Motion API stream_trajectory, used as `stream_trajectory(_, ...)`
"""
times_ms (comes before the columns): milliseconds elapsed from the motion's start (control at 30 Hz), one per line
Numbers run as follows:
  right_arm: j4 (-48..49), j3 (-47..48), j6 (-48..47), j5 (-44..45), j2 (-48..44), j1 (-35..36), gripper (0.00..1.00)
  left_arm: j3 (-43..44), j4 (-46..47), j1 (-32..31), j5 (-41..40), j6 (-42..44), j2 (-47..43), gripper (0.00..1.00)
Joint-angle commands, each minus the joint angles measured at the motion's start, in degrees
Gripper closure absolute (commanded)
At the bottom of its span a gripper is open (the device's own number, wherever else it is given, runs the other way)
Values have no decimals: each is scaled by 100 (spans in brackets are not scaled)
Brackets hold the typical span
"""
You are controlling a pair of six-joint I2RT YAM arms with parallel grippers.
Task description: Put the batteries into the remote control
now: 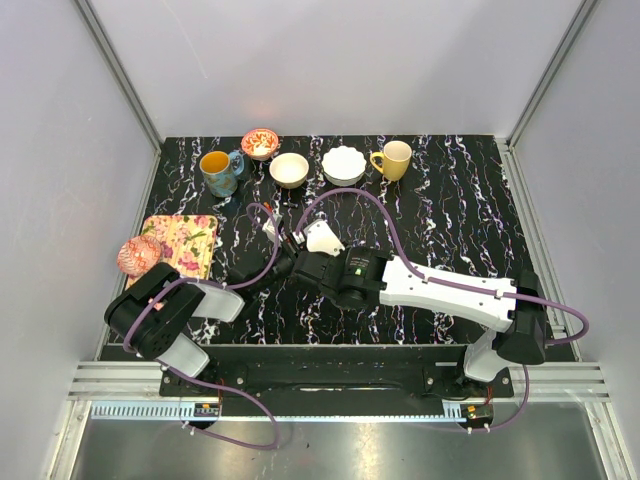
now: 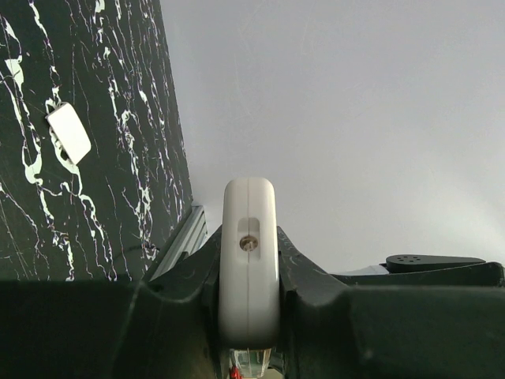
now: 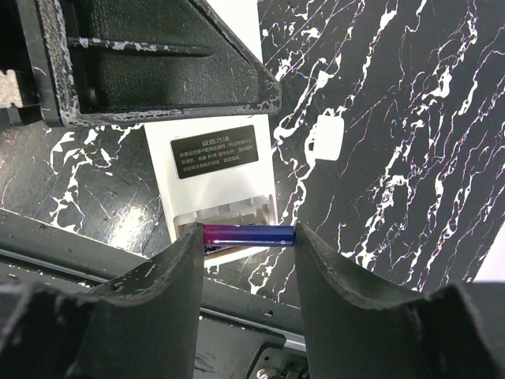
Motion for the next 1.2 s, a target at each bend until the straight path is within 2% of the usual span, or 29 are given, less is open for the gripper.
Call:
stream_trajectory(0,-74,154,125,219,14,40,48,-23,2447,-34,-75,33,-249,100)
stream_trajectory(933,128,629,186,395,-29,48,28,-58,2447,-86,-84,103,-231,100)
stream_trajectory(1033,93,681,318,605,-231,40,28,-67,2447,-87,-84,112,-231,100)
stream_trajectory(1167,337,384,783,887,-1229,-39,27,-67,2447,-78,-93,138,-231,100)
